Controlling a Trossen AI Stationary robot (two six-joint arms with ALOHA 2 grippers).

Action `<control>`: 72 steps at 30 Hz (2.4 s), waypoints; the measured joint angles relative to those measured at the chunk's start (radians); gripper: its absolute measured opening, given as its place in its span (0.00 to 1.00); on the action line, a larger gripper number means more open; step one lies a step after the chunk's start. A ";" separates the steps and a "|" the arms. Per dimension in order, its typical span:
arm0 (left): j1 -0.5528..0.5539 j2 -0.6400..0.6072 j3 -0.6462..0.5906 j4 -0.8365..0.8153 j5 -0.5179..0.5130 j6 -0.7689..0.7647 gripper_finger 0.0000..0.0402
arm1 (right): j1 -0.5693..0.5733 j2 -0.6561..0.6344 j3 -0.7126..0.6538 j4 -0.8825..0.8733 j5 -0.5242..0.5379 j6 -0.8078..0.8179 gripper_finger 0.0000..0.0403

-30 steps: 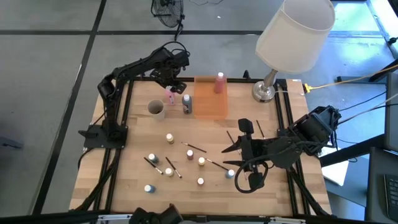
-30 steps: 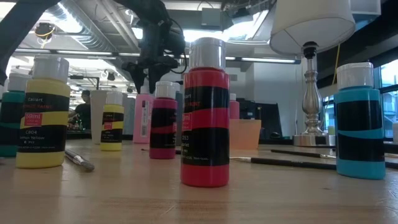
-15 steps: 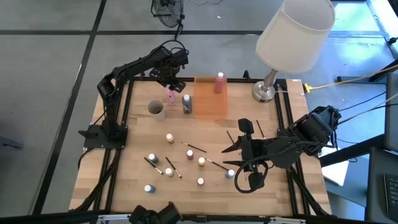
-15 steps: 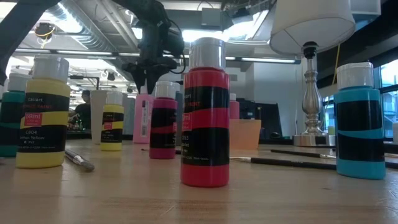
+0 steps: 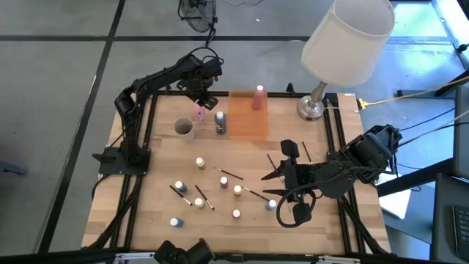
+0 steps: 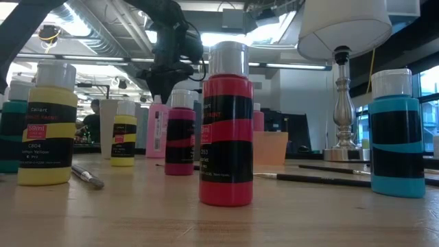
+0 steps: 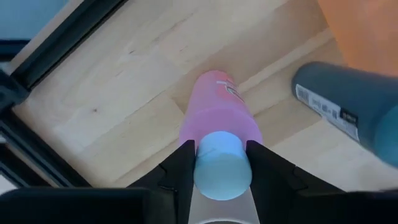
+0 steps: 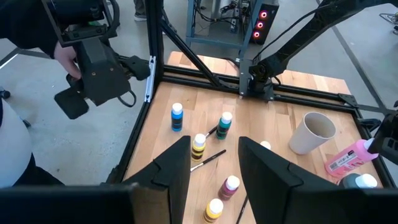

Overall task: Pick & Place Paint Supplies
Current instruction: Put the large pink paint bottle into the orange bin

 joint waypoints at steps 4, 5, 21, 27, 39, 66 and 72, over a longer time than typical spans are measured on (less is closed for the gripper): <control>-0.004 0.000 0.000 -0.002 0.004 0.036 0.30 | 0.000 0.000 0.000 0.001 0.002 0.000 0.34; -0.004 0.000 0.000 -0.003 0.005 0.042 0.30 | 0.000 0.000 0.000 0.001 0.002 0.000 0.34; -0.008 -0.022 0.075 -0.082 0.009 0.078 0.30 | 0.000 0.000 0.000 0.001 0.002 -0.003 0.34; -0.007 -0.031 0.152 -0.143 -0.078 0.085 0.30 | 0.000 0.000 0.000 0.009 0.002 -0.003 0.34; -0.008 -0.066 0.370 -0.143 -0.110 0.098 0.30 | -0.001 0.000 0.000 0.024 0.001 -0.003 0.34; -0.016 -0.014 0.541 0.052 0.033 0.253 0.30 | -0.101 0.000 0.000 0.063 -0.039 -0.004 0.34; -0.025 0.051 0.540 0.088 0.084 0.285 0.30 | -0.123 0.000 0.000 0.072 -0.052 -0.004 0.34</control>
